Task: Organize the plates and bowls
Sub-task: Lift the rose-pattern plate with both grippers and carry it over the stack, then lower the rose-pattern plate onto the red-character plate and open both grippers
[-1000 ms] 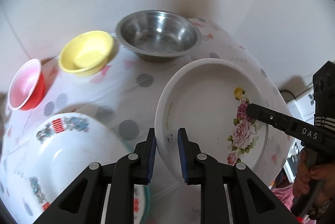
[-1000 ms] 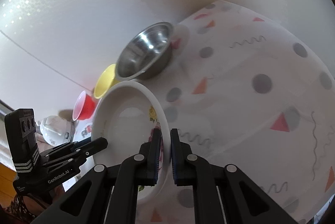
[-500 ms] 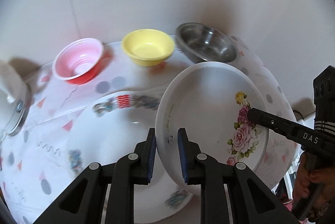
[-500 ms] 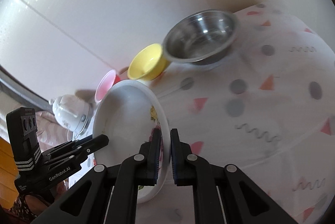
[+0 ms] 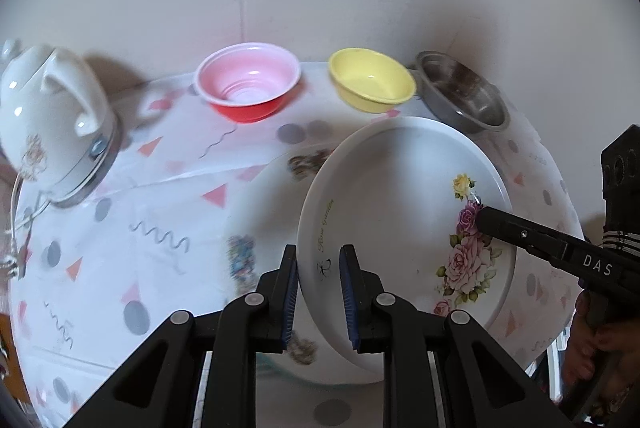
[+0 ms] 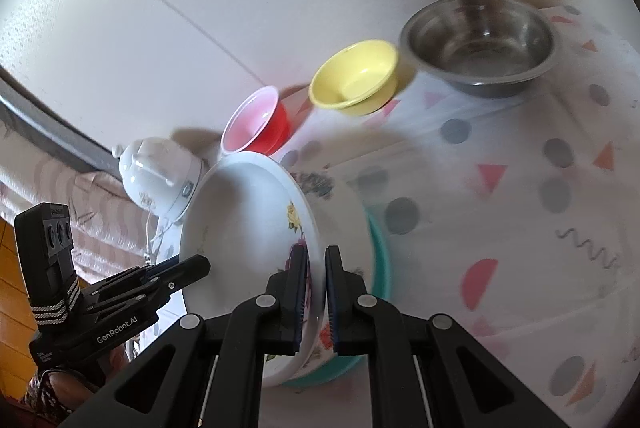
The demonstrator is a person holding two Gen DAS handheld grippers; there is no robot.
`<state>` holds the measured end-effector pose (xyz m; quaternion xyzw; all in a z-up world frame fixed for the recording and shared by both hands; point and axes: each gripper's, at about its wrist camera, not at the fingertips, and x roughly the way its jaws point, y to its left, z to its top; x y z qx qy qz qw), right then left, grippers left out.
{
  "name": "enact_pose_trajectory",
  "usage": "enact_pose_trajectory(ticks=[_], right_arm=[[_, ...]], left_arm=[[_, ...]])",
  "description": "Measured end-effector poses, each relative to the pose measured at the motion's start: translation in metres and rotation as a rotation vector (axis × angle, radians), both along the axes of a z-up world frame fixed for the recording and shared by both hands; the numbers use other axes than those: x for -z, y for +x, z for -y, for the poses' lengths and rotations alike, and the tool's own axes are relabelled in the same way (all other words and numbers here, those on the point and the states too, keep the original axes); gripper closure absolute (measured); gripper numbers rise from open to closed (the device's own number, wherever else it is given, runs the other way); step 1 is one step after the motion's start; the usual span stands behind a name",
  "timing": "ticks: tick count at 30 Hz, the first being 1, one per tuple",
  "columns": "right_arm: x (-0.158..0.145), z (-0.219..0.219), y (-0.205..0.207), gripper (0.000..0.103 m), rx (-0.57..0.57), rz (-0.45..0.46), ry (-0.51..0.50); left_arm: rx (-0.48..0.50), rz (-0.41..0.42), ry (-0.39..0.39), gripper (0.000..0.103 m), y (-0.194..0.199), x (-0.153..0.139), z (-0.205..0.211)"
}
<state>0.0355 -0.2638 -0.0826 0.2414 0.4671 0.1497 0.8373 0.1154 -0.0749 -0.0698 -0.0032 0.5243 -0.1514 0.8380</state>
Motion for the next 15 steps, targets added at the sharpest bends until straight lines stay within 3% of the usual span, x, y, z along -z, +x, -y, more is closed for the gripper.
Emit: enact_pose_trajectory(ticks=[15], right_arm=[[0.006,-0.026,0.000,0.094,-0.059,-0.025,-0.001]], left_arm=[[-0.058,-0.028,-0.004,0.083,-0.010,0.005,-0.026]])
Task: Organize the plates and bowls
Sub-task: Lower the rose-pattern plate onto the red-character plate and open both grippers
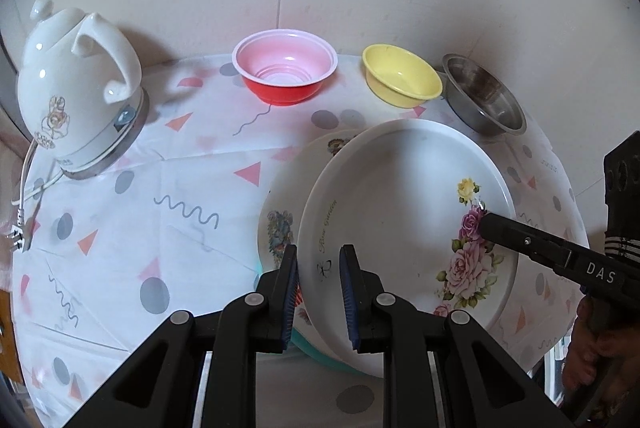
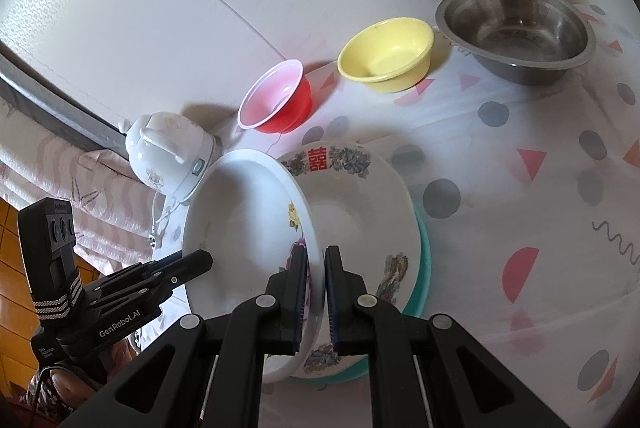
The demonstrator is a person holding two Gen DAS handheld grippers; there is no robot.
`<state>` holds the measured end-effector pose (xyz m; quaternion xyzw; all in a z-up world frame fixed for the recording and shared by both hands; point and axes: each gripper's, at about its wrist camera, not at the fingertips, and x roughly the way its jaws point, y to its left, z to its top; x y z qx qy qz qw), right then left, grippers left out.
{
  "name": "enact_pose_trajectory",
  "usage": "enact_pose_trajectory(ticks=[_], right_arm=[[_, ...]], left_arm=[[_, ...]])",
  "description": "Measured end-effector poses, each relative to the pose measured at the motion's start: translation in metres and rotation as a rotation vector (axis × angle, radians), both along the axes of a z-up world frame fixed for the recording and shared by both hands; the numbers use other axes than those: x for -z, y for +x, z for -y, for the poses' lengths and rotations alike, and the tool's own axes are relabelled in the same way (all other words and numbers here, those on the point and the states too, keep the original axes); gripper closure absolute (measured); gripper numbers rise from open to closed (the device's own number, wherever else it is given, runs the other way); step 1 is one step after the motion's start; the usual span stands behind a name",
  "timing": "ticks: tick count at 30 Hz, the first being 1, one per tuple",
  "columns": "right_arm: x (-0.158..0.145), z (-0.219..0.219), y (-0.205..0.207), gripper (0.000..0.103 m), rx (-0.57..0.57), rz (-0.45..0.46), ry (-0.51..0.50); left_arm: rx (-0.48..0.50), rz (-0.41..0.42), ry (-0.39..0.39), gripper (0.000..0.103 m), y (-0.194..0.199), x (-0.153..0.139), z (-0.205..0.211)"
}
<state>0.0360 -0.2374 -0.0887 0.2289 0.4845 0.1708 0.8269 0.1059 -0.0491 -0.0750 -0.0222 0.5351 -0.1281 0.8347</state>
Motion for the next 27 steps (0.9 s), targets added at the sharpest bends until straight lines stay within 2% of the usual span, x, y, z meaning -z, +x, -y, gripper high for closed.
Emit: enact_pose_trajectory(ticks=[15,20,27], right_arm=[[0.022,0.002,0.006,0.094,0.019,-0.065,-0.014],[0.030,0.004,0.010,0.094,0.028,-0.103,-0.021],[0.034,0.002,0.016,0.094,0.039,-0.147,-0.038]], left_arm=[[-0.001,-0.087,0.020,0.083,0.009,0.033,0.006],[0.008,-0.090,0.032,0.083,0.011,0.035,0.009],[0.025,-0.072,0.086,0.083,0.014,0.035,0.015]])
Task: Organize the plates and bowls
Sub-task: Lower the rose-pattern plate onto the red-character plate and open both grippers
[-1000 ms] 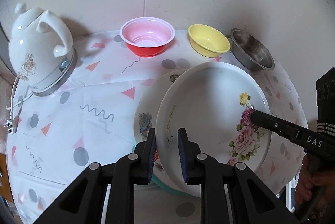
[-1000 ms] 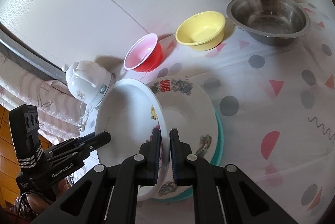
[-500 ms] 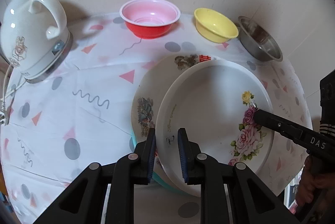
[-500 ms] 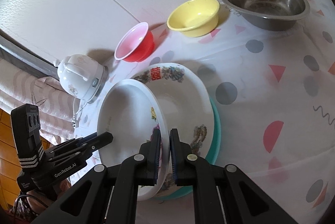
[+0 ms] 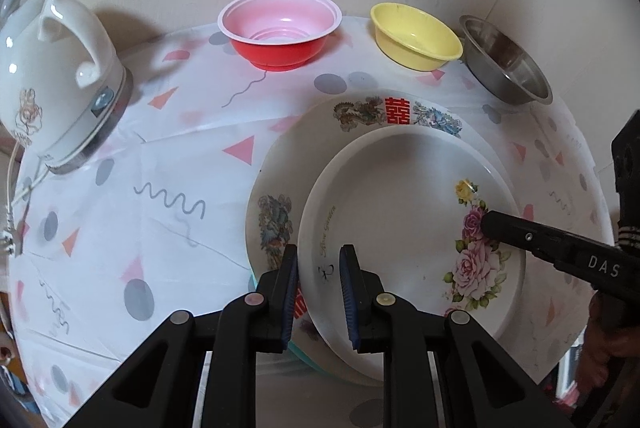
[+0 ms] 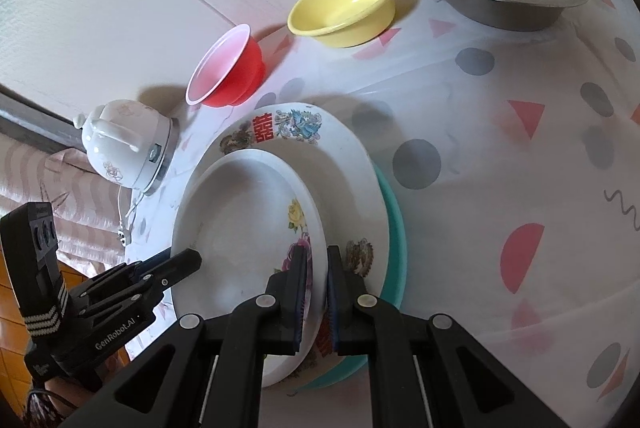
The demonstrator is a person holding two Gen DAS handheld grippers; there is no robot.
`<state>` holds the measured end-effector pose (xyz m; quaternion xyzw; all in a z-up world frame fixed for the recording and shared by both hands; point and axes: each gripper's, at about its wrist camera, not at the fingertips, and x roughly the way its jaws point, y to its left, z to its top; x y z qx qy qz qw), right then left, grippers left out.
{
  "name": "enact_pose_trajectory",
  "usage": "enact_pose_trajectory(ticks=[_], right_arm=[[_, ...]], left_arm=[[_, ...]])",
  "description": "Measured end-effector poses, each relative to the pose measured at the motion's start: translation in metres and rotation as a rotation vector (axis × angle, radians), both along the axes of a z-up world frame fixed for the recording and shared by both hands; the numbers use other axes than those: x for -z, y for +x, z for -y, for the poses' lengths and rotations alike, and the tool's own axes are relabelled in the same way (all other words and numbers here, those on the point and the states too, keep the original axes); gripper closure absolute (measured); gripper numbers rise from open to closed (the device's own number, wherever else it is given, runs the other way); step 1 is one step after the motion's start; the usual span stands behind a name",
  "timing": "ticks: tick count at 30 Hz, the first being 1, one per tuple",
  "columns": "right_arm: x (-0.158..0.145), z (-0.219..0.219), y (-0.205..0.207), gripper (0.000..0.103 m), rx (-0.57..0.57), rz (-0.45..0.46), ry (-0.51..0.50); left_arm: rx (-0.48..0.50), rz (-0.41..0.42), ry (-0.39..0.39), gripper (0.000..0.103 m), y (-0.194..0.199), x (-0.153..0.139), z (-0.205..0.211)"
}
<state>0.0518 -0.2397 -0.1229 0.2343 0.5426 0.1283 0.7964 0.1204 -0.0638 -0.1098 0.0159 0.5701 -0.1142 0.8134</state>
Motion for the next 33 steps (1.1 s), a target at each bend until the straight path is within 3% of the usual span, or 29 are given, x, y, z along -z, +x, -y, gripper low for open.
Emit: enact_pose_trajectory(ticks=[14,33], right_arm=[[-0.005,-0.006,0.012,0.091,0.035,-0.059,-0.052],[-0.007,-0.017,0.026,0.091,0.023,-0.103,-0.126]], left_arm=[[0.030,0.037,0.080,0.082,0.004,0.002,0.010],[0.042,0.052,0.113,0.081,0.004,0.005,0.013]])
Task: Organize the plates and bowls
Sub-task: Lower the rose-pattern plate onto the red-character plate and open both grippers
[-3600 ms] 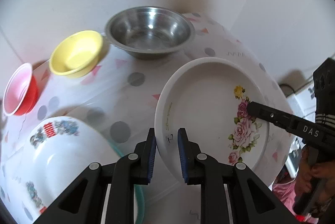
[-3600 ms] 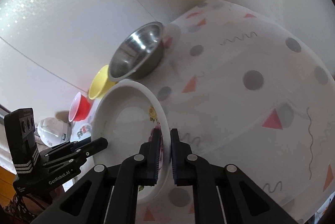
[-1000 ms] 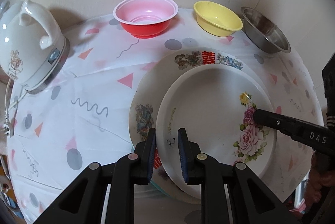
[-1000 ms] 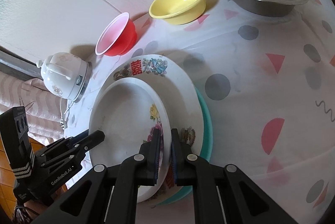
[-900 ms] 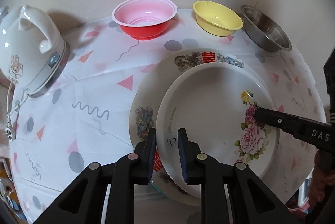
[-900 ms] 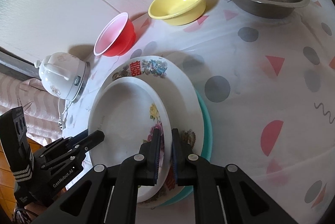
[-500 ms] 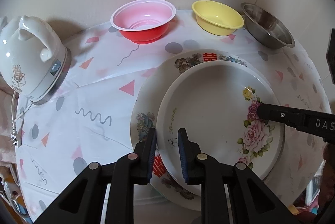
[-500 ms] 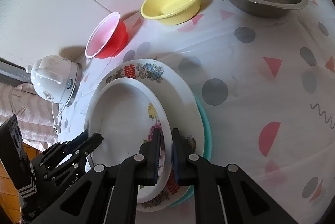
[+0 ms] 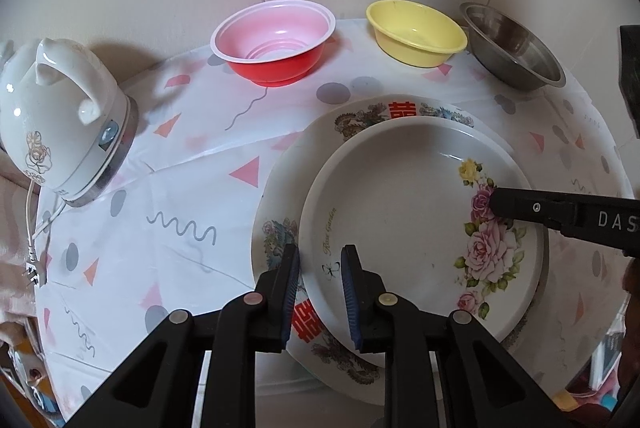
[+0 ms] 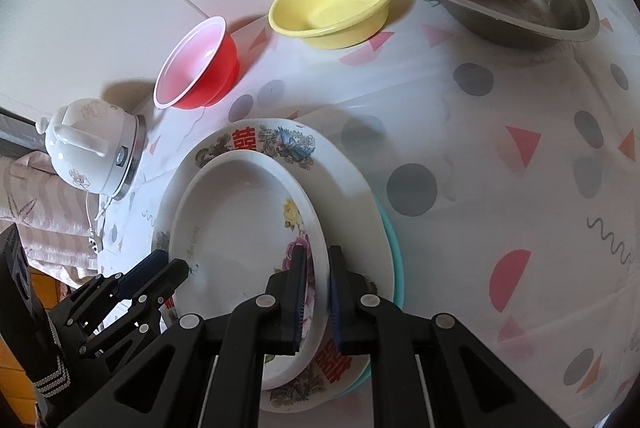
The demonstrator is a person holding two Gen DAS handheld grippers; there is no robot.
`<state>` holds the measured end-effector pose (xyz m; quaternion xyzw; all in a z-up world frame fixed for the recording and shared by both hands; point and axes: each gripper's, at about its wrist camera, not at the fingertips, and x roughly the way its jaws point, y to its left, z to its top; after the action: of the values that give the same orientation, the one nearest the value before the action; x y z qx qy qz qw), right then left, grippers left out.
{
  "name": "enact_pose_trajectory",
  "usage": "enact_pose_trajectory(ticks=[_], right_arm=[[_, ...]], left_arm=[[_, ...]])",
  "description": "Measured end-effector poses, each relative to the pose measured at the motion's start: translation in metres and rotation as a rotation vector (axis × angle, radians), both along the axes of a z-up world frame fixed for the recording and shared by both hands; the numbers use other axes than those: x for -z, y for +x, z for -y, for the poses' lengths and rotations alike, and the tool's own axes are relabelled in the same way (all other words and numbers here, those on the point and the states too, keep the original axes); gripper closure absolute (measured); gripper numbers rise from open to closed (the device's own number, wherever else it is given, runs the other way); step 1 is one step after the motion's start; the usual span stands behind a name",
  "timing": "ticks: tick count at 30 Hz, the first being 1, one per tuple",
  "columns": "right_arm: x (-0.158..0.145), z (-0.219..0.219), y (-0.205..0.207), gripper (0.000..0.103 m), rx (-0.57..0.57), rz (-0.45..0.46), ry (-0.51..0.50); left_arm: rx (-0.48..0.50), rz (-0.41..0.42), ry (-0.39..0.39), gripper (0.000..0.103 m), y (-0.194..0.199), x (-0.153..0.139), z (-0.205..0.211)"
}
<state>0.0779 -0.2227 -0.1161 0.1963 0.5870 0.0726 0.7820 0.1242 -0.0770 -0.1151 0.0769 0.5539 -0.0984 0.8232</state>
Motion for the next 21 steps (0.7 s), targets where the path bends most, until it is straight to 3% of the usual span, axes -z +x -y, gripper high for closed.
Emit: enact_pose_trajectory(ticks=[6,8,21], right_arm=[[-0.003,-0.007,0.001,0.089,-0.026,0.000,-0.045],[-0.006,-0.010,-0.001,0.082,-0.038,0.009,-0.062],[-0.016,-0.022,-0.001,0.081,-0.116,0.051,-0.227]], left_arm=[[0.005,0.001,0.001,0.080,0.000,0.000,0.000],[0.006,0.000,0.001,0.080,0.000,0.000,0.001],[-0.001,-0.010,-0.009,0.078,0.001,0.000,0.001]])
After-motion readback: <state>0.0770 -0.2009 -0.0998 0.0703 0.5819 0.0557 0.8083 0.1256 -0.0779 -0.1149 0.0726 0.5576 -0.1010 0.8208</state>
